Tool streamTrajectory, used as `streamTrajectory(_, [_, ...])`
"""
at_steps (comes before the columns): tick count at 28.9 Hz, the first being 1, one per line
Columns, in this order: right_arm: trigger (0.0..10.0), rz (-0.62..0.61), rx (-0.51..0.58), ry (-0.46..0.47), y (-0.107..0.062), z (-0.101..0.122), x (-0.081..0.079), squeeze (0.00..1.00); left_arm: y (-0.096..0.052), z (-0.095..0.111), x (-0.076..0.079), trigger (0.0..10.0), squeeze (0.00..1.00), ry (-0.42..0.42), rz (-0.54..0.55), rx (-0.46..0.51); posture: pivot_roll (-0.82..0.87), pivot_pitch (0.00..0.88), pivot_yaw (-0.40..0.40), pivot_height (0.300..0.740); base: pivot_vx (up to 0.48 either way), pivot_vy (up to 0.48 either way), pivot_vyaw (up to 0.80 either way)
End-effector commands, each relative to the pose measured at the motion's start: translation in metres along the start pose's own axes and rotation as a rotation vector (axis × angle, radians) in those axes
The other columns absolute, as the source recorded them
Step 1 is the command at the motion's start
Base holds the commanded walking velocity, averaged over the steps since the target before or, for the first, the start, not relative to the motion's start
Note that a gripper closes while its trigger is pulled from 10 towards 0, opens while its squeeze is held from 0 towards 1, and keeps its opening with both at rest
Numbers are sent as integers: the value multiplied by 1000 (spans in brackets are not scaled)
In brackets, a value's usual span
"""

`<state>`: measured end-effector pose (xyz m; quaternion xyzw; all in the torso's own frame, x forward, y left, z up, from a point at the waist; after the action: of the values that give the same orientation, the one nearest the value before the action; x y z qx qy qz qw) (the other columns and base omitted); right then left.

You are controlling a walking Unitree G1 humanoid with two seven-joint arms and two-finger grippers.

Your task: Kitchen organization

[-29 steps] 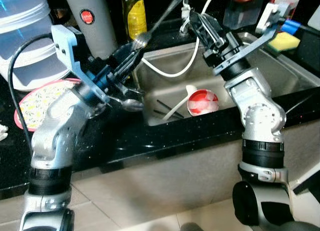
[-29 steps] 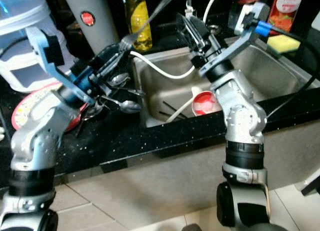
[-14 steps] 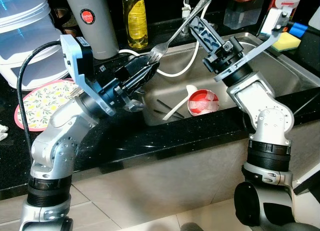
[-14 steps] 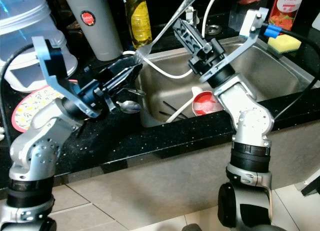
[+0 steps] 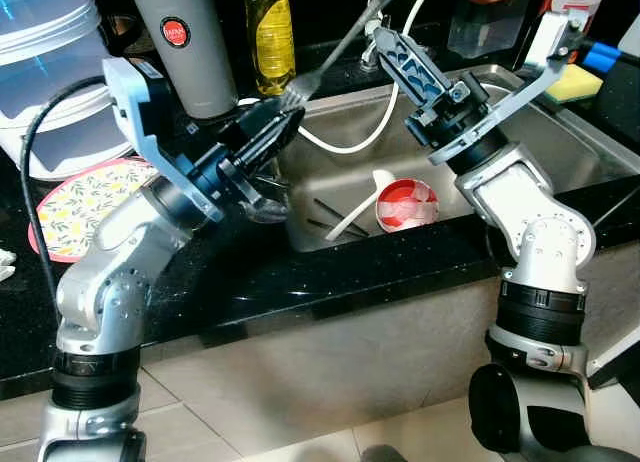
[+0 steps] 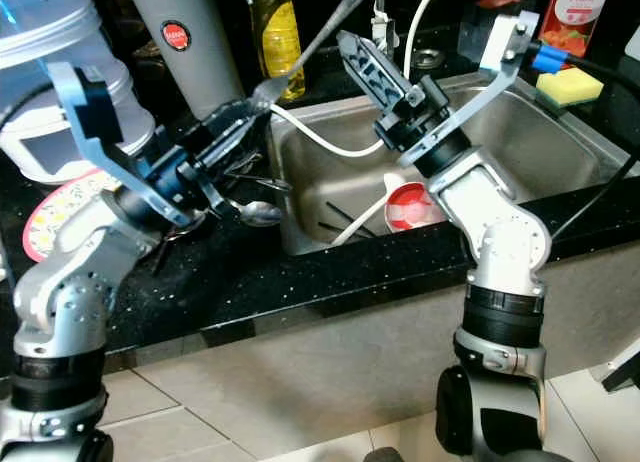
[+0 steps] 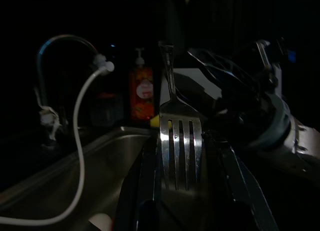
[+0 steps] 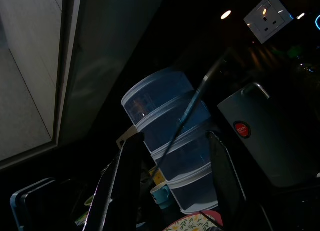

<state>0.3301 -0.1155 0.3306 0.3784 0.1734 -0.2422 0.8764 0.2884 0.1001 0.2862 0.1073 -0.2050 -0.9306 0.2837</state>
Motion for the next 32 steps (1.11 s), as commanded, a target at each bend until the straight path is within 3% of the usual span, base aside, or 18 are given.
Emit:
streamTrajectory(1, [10000,15,-16,7,1,-3,-4,0,-2,-1,3,10000,0,7,-16,-20,-123,0,59,740,0,0,0])
streamTrajectory(9, [10000,19,-25,10,1,-4,-5,0,-1,-7,7,10000,0,-4,-30,-42,-120,0,55,740,0,0,0])
streamTrajectory(10, [0,18,-24,12,1,-4,-5,0,-2,-7,7,10000,0,-4,-29,-44,-120,0,55,740,0,0,0])
streamTrajectory(30, [353,28,-23,20,2,-4,-5,0,-1,-10,1,10000,0,35,20,-66,-115,0,50,740,0,0,0])
streamTrajectory(31, [10000,27,-28,16,2,-5,-5,0,0,-11,-2,10000,1000,35,37,-70,-115,0,50,740,0,0,0])
streamTrajectory(32, [10000,25,-33,13,2,-6,-5,0,0,-12,-5,10000,1000,38,61,-75,-115,0,50,740,0,0,0])
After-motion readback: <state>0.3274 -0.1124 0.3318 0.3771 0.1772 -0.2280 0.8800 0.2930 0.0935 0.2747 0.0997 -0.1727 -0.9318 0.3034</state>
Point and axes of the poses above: a point about 5 cm out from each wrist's last joint towards the gripper, its own y axis pointing out of the wrist towards the gripper, its own z axis along the axis of the wrist's last joint, x = y × z, the point moved 3 cm from there along y, pointing out of the wrist towards the gripper, and after that the axes turned 6 degrees about y, right-handed, at the moved point
